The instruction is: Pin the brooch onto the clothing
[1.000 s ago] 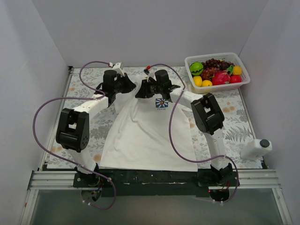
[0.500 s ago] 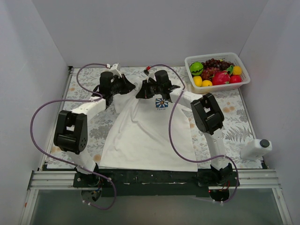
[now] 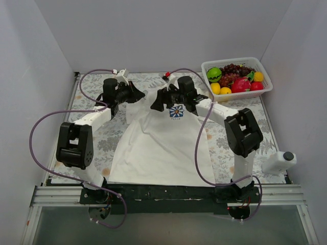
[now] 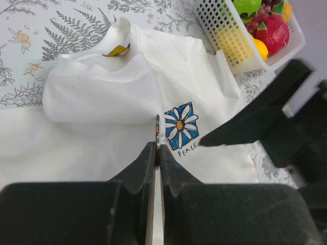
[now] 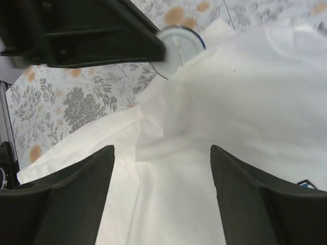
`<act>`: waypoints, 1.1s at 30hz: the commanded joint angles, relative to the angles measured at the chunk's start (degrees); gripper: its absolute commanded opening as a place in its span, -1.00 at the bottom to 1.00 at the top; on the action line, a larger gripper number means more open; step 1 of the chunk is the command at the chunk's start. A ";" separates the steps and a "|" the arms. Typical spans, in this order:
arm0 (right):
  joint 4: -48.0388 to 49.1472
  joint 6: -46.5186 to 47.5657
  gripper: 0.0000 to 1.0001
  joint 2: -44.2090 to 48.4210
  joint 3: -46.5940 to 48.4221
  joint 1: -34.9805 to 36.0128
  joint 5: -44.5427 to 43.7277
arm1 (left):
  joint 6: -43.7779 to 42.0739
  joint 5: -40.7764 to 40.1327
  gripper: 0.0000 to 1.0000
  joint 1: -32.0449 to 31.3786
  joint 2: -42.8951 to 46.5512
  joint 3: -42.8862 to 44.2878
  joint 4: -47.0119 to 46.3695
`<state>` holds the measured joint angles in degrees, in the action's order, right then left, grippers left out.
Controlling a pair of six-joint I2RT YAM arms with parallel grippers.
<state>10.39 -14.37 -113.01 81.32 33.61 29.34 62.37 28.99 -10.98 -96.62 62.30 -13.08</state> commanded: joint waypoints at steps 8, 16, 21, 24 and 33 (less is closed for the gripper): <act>16.24 4.97 0.76 12.03 -6.88 -8.90 22.92 | -13.06 17.13 -1.00 0.70 5.47 2.82 6.14; 18.87 3.22 0.77 12.20 -7.31 -8.56 28.04 | -13.76 27.51 -1.00 0.70 9.25 2.38 4.99; 21.15 1.02 0.75 11.41 -5.82 -7.59 29.37 | -14.03 31.65 -1.00 0.61 9.78 3.52 6.84; 23.35 -0.30 0.75 11.06 -5.47 -7.15 29.28 | -13.94 32.79 -1.00 0.70 10.13 3.88 7.46; 32.41 -7.95 0.74 8.95 -6.44 -5.31 32.27 | -10.35 35.60 -1.00 0.70 10.66 3.97 5.79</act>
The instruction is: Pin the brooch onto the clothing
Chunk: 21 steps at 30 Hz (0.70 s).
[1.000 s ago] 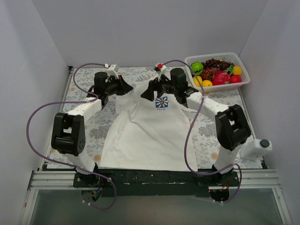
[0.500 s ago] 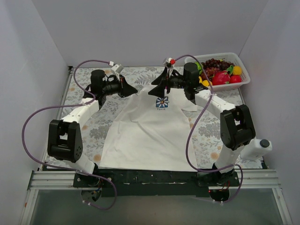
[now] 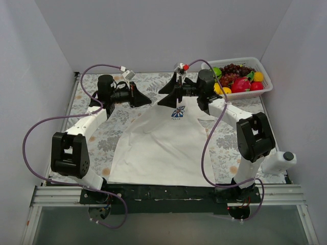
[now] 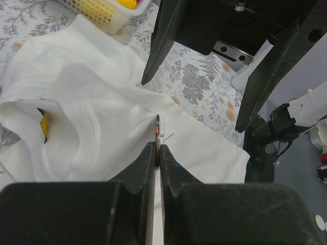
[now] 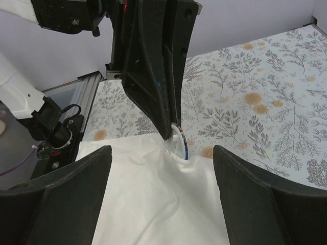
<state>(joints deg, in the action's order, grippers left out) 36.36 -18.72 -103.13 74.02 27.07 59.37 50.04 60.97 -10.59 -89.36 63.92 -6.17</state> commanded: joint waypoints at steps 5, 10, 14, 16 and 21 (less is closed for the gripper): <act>5.65 -3.52 0.67 -1.98 1.04 2.90 3.55 | 3.83 5.39 -1.00 0.31 3.67 2.26 -3.05; 4.51 -3.34 0.45 -2.16 0.42 3.08 5.04 | 6.03 6.35 -1.00 0.22 4.02 1.91 -5.59; 5.56 -4.30 0.16 -2.34 -0.28 3.08 6.10 | 7.70 7.41 -1.00 0.31 4.20 1.73 -7.53; 6.53 -5.09 0.05 -2.34 -0.37 3.08 6.71 | 7.88 7.67 -1.00 0.31 4.20 1.65 -7.54; 9.69 -7.55 -0.20 -2.25 -0.63 3.08 7.77 | 7.18 7.85 -1.00 0.22 4.63 1.56 -6.57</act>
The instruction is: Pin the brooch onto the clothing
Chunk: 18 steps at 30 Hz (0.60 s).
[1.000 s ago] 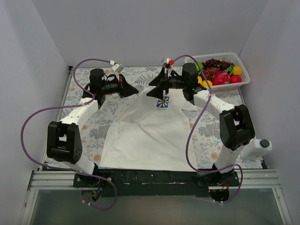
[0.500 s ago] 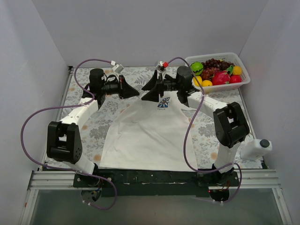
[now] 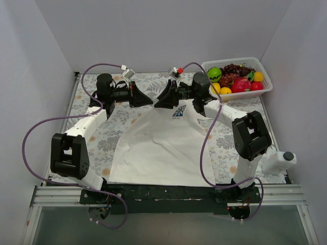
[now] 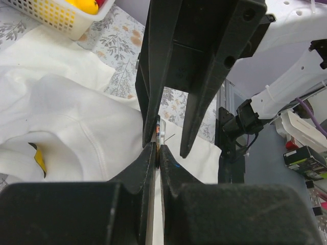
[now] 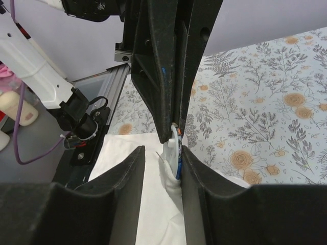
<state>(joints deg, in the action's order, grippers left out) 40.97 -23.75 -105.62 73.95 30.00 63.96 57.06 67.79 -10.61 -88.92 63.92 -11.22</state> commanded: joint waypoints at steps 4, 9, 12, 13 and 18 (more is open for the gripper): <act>5.17 -2.80 -0.32 0.33 -0.30 0.06 5.12 | 0.07 1.03 -1.00 0.33 4.72 2.00 -1.08; 4.12 -2.09 -0.34 1.21 -0.65 -0.03 6.52 | 0.16 1.20 -1.00 0.33 4.99 2.79 -0.82; 3.94 -1.04 -0.37 1.47 -0.83 -0.29 6.88 | 0.77 1.73 -1.00 0.24 4.73 3.05 -1.17; 3.85 -1.04 -0.40 1.47 -0.83 -0.38 7.05 | 0.86 1.91 -1.00 0.33 4.64 3.14 -1.34; 4.12 -1.65 -0.85 1.39 -0.39 -0.38 7.14 | 1.13 2.70 -1.00 0.24 4.46 3.67 -1.00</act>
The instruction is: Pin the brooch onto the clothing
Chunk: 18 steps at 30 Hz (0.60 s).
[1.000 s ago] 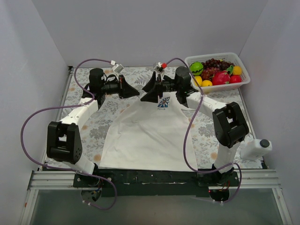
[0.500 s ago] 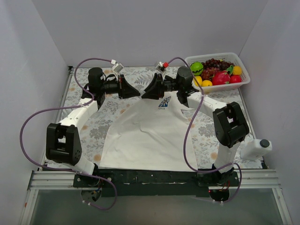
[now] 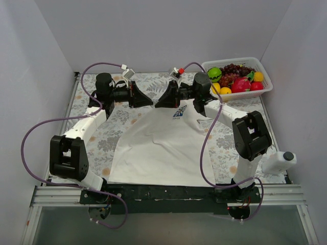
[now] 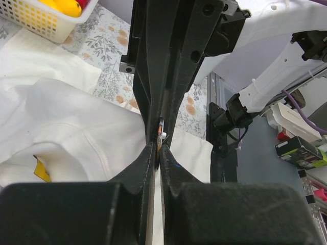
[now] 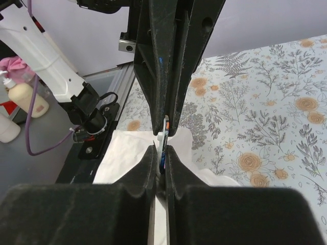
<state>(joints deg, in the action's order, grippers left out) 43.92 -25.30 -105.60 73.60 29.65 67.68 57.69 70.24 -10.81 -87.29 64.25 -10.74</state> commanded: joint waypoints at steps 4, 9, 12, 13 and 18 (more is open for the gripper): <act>1.34 -0.45 -0.97 1.36 0.22 -0.03 3.34 | -0.12 0.43 -1.00 0.53 2.82 3.69 -0.68; -0.41 -0.02 -0.97 1.10 1.36 -0.03 3.16 | -0.74 0.78 -1.00 0.53 2.21 4.92 1.07; -3.83 1.73 -0.97 0.66 2.33 -0.12 2.64 | -1.61 -0.18 -1.00 0.53 2.03 5.71 2.65; -5.06 2.44 -0.97 0.57 2.68 -0.03 2.11 | -1.97 -1.06 -1.00 0.53 1.77 6.23 3.27; -17.69 8.77 -0.97 -1.18 6.63 -0.03 -0.87 | -1.62 -1.86 -1.00 0.35 0.54 7.91 4.24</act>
<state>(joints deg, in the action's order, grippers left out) 37.74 -23.20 -105.60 76.71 29.56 67.31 55.27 70.19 -10.79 -87.48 67.53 -5.85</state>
